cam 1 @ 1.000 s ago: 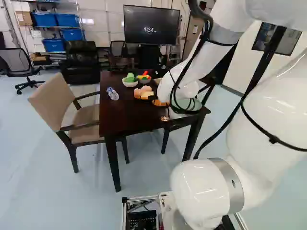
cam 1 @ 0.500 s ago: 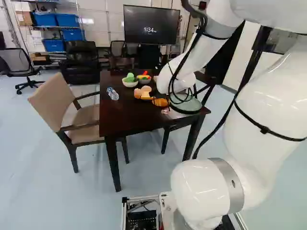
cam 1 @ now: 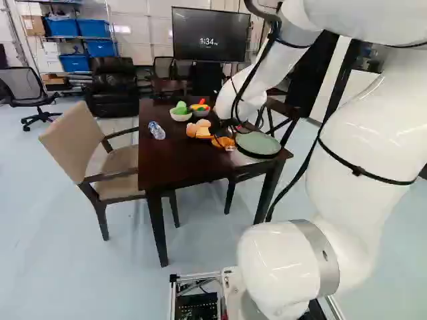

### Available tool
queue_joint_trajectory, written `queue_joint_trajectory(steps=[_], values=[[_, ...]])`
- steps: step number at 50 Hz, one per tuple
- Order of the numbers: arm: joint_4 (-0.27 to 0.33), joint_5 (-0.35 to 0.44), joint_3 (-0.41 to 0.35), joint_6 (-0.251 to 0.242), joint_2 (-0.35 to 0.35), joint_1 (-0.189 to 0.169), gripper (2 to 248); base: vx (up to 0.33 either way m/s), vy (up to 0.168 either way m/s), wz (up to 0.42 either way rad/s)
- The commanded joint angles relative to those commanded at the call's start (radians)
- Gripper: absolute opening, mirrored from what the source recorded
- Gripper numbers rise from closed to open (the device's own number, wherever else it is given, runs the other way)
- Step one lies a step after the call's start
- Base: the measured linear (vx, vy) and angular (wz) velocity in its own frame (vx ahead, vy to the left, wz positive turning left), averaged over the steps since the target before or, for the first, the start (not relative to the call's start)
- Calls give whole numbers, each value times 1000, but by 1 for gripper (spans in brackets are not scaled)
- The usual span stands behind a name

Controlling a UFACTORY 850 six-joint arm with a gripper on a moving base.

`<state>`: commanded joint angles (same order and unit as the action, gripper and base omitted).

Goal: Move the croissant to the empty plate

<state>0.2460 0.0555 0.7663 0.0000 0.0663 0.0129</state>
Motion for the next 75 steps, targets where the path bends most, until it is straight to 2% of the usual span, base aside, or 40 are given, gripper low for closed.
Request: queue_joint_trajectory(steps=[11,37,58,75], values=[[0,-102,54,0,24,13,247,0,0,0],[0,-343,180,0,74,15,247,0,0,0],[0,-538,283,0,112,43,247,0,0,0],[0,-683,353,0,167,41,247,0,0,0]])
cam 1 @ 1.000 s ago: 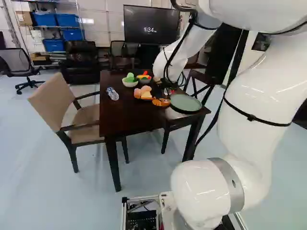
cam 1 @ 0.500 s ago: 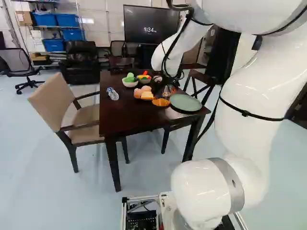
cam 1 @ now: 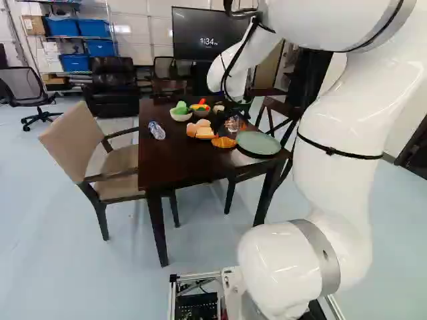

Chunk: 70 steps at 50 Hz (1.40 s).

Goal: Move the croissant to the empty plate

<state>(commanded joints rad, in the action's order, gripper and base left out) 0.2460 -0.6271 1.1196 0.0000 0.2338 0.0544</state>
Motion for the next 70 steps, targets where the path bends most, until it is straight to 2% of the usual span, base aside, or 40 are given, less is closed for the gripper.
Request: queue_joint_trajectory(steps=[14,39,70], values=[[0,-103,0,0,0,0,247,0,0,0],[0,-104,2,0,2,0,247,0,0,0],[0,-104,43,0,35,-2,247,0,0,0]])
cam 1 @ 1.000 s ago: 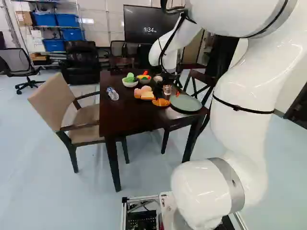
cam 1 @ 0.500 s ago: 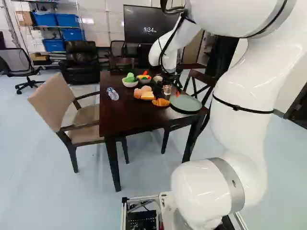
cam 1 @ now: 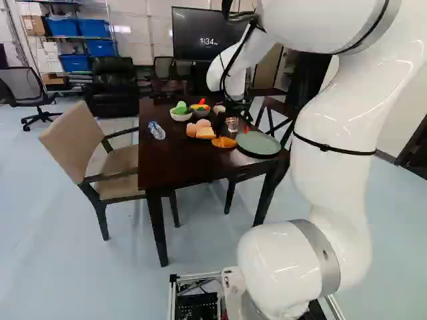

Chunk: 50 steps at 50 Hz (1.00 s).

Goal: Move the croissant to the empty plate

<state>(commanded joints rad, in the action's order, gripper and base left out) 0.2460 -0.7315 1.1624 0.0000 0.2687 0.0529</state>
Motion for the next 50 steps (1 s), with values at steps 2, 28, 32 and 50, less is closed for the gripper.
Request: queue_joint_trajectory(steps=[2,28,32,50], values=[[0,0,3,0,2,0,247,0,0,0],[0,0,39,0,31,-1,247,0,0,0],[0,0,44,0,35,-1,247,0,0,0],[0,0,65,0,52,-2,247,0,0,0]])
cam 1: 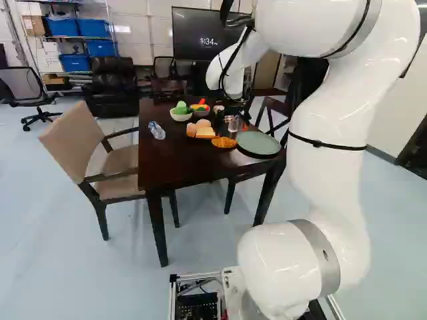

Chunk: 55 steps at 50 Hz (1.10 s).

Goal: Move the croissant to the empty plate

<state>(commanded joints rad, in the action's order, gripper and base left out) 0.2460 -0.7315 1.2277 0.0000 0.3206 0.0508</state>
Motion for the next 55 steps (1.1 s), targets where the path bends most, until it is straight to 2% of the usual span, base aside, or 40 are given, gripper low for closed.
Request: queue_joint_trajectory(steps=[13,18,55], values=[[0,0,1,0,1,0,247,0,0,0],[0,0,1,-25,1,0,247,0,0,0],[0,0,1,-399,1,0,247,0,0,0]])
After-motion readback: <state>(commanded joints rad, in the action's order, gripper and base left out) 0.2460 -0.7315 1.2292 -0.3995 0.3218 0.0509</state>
